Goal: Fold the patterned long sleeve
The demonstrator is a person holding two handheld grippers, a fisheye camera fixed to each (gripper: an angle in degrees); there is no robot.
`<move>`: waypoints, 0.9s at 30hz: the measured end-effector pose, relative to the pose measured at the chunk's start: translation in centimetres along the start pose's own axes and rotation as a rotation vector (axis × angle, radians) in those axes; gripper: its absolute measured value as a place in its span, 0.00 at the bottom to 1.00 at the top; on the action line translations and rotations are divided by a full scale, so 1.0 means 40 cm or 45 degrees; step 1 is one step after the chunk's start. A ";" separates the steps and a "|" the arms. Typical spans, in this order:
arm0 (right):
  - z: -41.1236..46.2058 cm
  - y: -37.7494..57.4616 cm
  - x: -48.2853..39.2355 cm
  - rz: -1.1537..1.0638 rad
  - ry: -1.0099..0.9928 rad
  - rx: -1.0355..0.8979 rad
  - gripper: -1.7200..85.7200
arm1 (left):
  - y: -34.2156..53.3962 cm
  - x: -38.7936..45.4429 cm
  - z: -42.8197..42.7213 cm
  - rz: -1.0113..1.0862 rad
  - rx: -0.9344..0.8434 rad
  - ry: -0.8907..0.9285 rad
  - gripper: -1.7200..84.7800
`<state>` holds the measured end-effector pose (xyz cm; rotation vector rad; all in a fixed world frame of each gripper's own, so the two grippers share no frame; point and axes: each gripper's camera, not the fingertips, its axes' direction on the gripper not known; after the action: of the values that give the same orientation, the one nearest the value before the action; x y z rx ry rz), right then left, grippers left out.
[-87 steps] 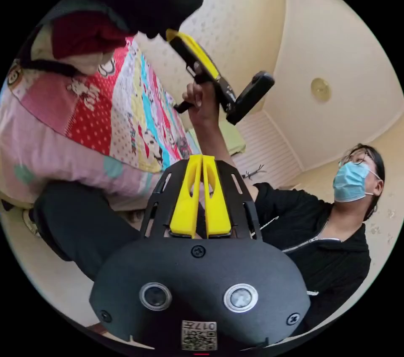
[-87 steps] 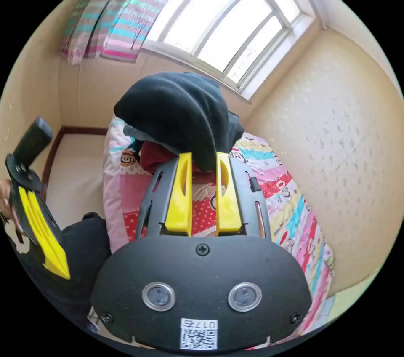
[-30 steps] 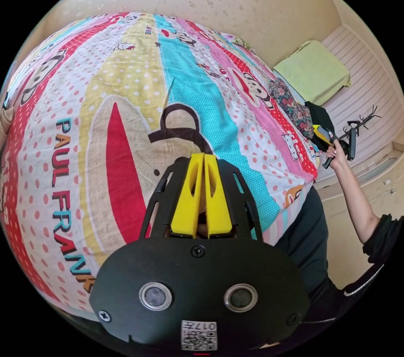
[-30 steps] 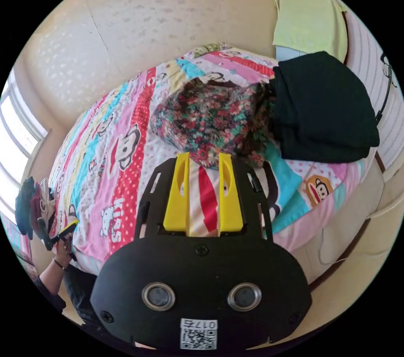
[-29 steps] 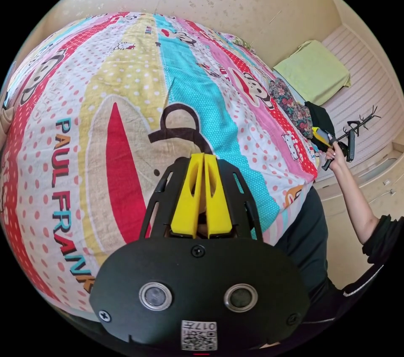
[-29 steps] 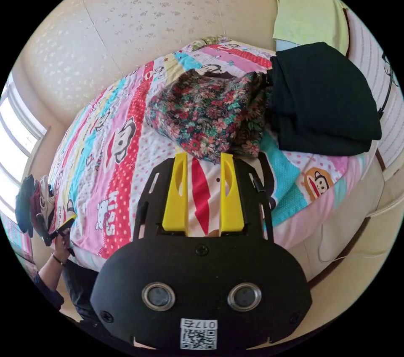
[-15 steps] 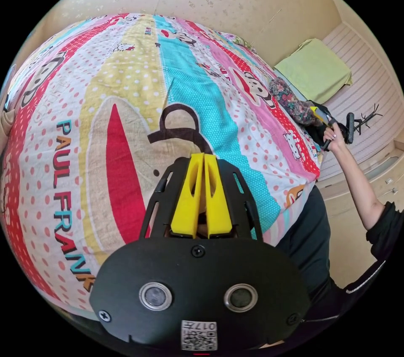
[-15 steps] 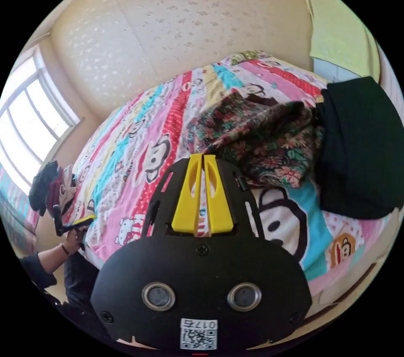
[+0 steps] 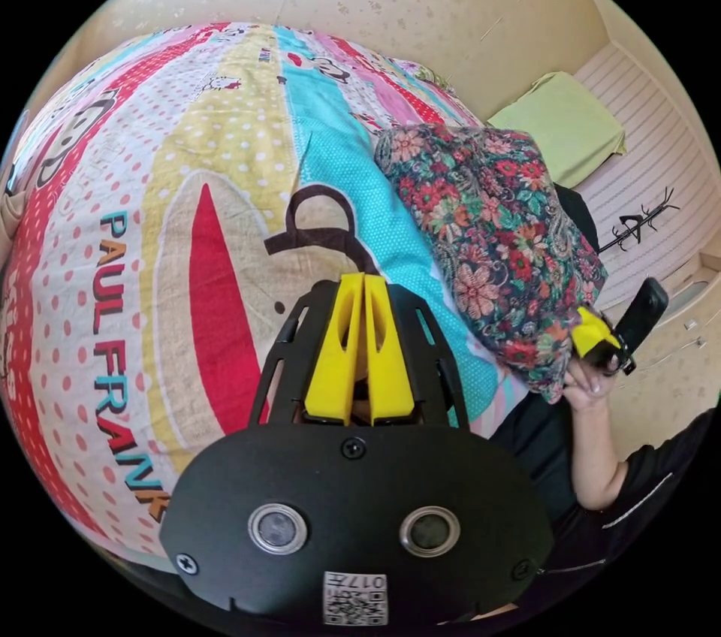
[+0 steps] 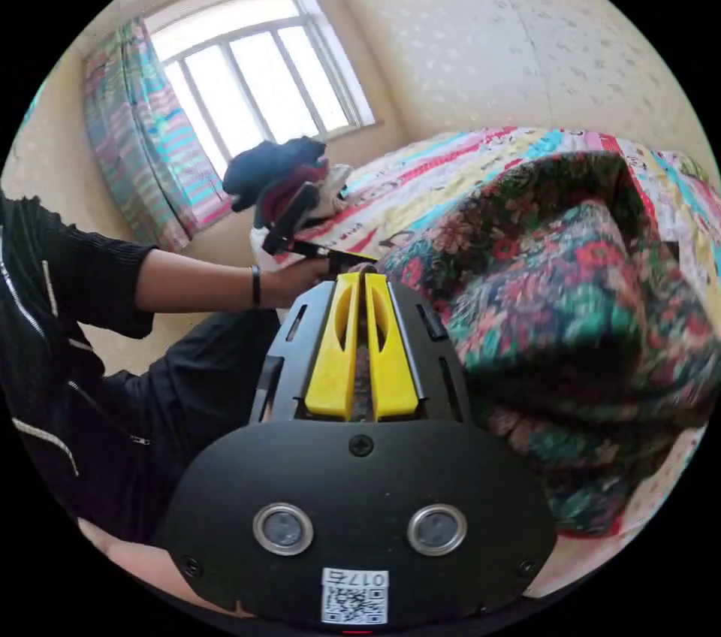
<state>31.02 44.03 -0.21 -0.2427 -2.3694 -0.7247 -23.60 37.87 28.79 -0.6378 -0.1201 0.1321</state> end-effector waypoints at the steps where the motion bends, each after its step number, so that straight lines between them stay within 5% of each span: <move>1: -0.032 0.007 0.003 -0.014 -0.024 0.068 0.03 | -0.002 0.000 -0.006 -0.002 -0.003 0.002 0.02; 7: -0.303 0.001 0.056 0.034 0.420 0.169 0.03 | 0.011 0.006 -0.079 0.008 0.018 0.152 0.05; 14: -0.476 0.072 0.032 0.245 0.671 0.566 0.07 | 0.086 0.390 -0.336 0.628 0.518 0.260 0.12; 17: -0.487 0.075 0.053 0.284 0.590 0.566 0.09 | 0.062 0.587 -0.255 0.896 0.291 0.072 0.15; 20: -0.490 0.090 0.063 0.279 0.505 0.595 0.09 | 0.030 0.648 -0.101 0.816 0.053 -0.237 0.13; 27: -0.526 0.095 0.079 0.494 0.668 0.526 0.14 | 0.012 0.561 -0.115 0.589 -0.036 -0.059 0.04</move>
<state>40.94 35.43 16.98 -0.2805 -1.8357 -0.0852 -0.85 39.13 26.42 -0.6828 -0.0168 0.5924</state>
